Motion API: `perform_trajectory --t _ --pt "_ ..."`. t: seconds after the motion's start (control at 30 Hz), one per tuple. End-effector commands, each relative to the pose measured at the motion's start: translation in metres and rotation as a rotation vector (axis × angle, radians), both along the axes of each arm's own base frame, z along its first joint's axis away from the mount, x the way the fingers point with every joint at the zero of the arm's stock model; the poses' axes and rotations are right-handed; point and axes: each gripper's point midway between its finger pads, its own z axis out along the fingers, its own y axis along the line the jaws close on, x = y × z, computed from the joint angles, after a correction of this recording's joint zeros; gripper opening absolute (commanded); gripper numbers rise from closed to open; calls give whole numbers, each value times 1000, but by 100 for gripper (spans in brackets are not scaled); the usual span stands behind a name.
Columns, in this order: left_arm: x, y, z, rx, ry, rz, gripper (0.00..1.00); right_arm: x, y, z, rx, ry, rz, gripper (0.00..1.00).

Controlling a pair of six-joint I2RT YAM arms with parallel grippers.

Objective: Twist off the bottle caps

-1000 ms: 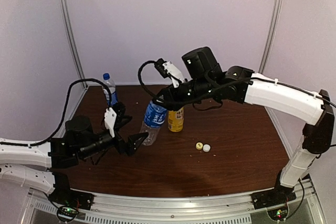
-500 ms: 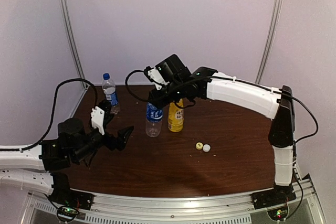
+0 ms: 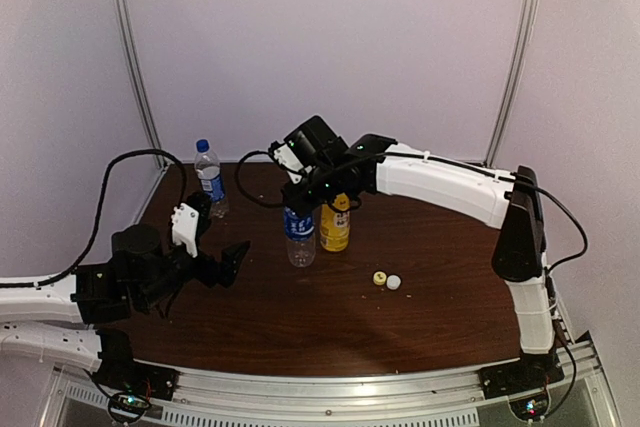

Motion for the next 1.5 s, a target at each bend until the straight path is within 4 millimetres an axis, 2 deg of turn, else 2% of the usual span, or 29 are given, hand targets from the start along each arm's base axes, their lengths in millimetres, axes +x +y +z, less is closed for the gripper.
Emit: perform_trajectory --t 0.0,0.2,0.37,0.53,0.7,0.87,1.0,1.17,1.47 --pt "3 0 18 -12 -7 13 98 8 -2 -7 -29 -8 -16 29" --pt "3 7 25 -3 -23 33 98 9 -2 -6 -18 -3 -16 57" --pt "3 14 35 21 -46 51 98 7 -2 15 21 -29 -7 79" --pt "3 22 42 -1 -42 83 98 -2 0 51 99 -56 41 99" --pt "6 26 48 5 -26 105 98 -15 -6 90 183 -103 87 100" --pt "16 30 54 51 7 144 98 -30 -26 111 243 -140 84 100" --pt "30 38 65 65 34 167 98 -41 -45 118 286 -157 68 100" --pt "57 48 75 102 68 208 98 -54 -67 117 308 -166 52 100" --pt "130 73 94 183 139 292 95 -74 -109 117 337 -208 10 100"
